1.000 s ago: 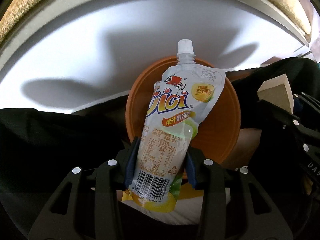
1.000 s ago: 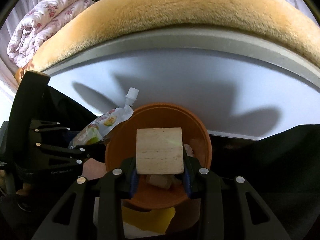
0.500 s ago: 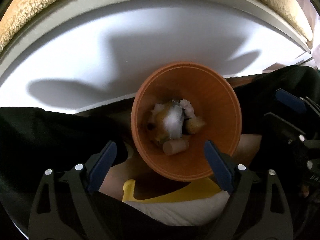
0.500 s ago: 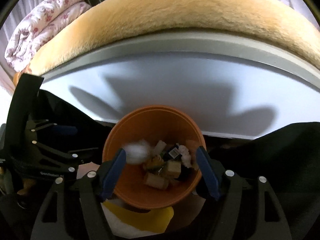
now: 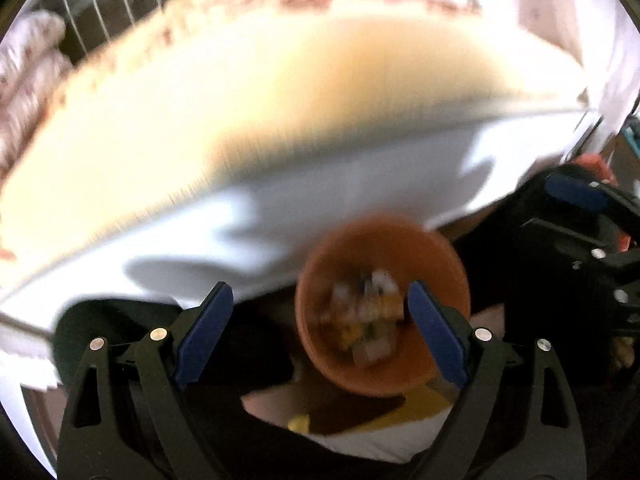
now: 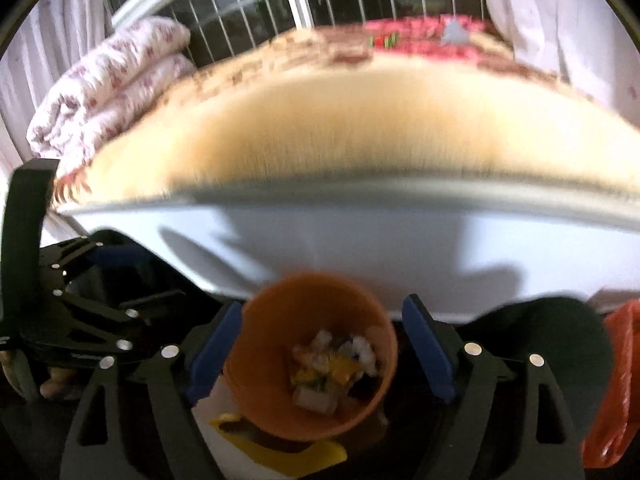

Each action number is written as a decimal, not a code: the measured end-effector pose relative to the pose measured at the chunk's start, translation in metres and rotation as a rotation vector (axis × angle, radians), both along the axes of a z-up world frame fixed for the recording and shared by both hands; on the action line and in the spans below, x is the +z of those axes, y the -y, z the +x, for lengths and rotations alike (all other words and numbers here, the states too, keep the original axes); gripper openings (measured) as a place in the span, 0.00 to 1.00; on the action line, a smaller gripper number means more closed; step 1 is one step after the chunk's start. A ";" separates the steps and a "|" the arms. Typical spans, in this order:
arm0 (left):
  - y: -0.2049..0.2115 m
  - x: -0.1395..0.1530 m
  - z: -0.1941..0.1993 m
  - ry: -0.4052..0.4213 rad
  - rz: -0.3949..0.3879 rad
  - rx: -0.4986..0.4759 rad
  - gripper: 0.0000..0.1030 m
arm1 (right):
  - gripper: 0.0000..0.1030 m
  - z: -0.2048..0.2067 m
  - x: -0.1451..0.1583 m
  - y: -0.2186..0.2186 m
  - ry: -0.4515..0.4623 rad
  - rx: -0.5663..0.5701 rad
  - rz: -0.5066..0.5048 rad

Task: Collect trash
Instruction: 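Grasp the red toy car with the left tool while the right tool grasps the grey funnel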

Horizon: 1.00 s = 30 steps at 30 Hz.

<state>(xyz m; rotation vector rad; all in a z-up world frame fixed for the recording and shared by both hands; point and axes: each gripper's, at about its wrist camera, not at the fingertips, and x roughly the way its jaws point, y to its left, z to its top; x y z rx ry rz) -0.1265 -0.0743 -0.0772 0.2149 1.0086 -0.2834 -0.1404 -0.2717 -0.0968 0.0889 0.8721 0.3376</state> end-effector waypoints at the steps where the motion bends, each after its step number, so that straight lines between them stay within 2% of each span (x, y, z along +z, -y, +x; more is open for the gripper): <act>1: -0.003 0.013 0.002 0.036 -0.018 -0.009 0.85 | 0.82 0.002 0.008 0.002 0.016 0.003 0.012; 4: -0.011 0.049 0.017 0.152 -0.051 -0.006 0.89 | 0.85 0.017 0.032 0.010 0.060 0.008 0.052; 6: -0.014 0.065 0.040 0.196 -0.053 0.015 0.89 | 0.85 0.037 0.047 0.017 0.082 0.009 0.057; 10: -0.004 0.081 0.109 0.181 -0.087 0.036 0.89 | 0.86 0.081 0.067 0.037 0.128 -0.045 0.036; 14: 0.018 0.089 0.177 0.157 -0.133 0.023 0.89 | 0.87 0.122 0.073 0.071 0.181 -0.185 0.041; 16: 0.035 0.090 0.213 0.150 -0.140 0.008 0.89 | 0.87 0.131 0.070 0.087 0.203 -0.250 0.081; 22: 0.109 0.074 0.322 0.164 -0.068 -0.041 0.89 | 0.87 0.118 0.063 0.119 0.263 -0.335 0.160; 25: 0.129 0.056 0.372 0.134 -0.062 0.006 0.89 | 0.87 0.111 0.056 0.132 0.256 -0.365 0.164; 28: 0.131 0.036 0.412 0.073 -0.086 0.071 0.89 | 0.88 0.104 0.054 0.144 0.261 -0.402 0.198; 30: 0.132 0.025 0.437 0.060 -0.085 0.103 0.89 | 0.89 0.102 0.053 0.149 0.261 -0.415 0.214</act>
